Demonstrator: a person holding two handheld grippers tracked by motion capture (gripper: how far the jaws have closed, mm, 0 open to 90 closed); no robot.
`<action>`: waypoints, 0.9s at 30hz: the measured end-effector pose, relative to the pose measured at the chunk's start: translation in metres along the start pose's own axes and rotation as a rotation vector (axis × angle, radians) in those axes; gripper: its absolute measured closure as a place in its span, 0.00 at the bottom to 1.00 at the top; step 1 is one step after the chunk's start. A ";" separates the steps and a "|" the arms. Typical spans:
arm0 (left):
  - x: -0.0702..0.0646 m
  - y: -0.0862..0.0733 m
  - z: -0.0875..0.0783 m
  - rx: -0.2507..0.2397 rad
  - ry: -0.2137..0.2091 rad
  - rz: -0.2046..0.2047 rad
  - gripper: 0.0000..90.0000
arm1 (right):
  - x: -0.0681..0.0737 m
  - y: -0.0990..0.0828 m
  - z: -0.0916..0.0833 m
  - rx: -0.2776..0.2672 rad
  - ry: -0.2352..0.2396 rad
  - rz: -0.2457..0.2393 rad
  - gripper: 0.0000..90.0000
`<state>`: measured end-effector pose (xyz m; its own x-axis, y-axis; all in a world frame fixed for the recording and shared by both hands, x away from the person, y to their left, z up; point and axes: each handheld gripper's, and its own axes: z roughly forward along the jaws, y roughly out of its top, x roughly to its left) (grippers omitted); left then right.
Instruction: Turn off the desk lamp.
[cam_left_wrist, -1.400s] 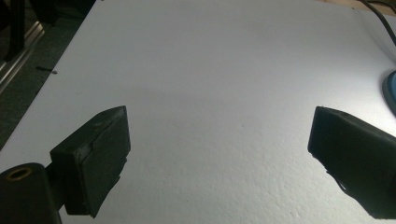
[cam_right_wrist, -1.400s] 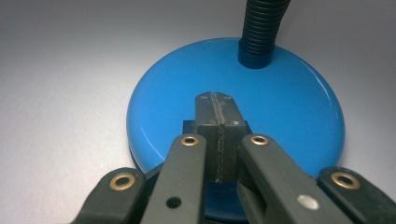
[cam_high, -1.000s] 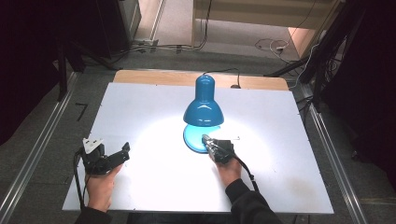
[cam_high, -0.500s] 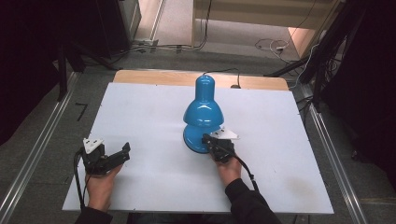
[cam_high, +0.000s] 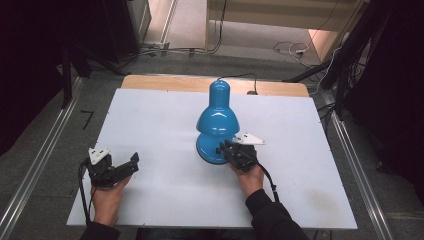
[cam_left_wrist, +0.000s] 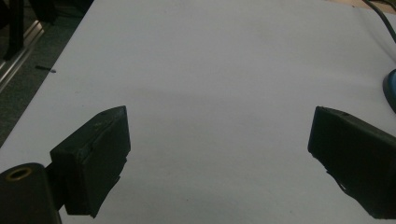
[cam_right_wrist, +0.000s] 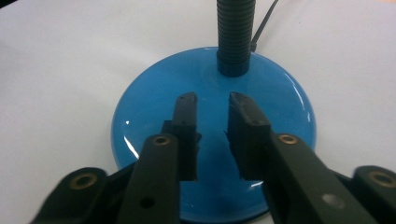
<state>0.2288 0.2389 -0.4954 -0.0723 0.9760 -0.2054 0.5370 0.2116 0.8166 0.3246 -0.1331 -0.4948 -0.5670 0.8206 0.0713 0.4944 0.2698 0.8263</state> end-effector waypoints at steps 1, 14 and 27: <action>0.000 0.000 0.000 0.001 0.001 -0.001 0.07 | -0.001 0.000 -0.001 -0.002 0.002 -0.004 0.72; 0.000 0.000 0.001 0.005 0.001 0.005 0.07 | -0.024 0.003 -0.018 0.026 0.023 -0.003 0.38; -0.001 0.000 0.001 0.009 0.001 0.006 0.07 | -0.037 0.001 -0.031 0.045 0.000 -0.003 0.30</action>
<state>0.2296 0.2378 -0.4962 -0.0698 0.9773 -0.2000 0.5448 0.2053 0.8130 0.3257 -0.1786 -0.4791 -0.5690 0.8194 0.0687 0.5213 0.2949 0.8008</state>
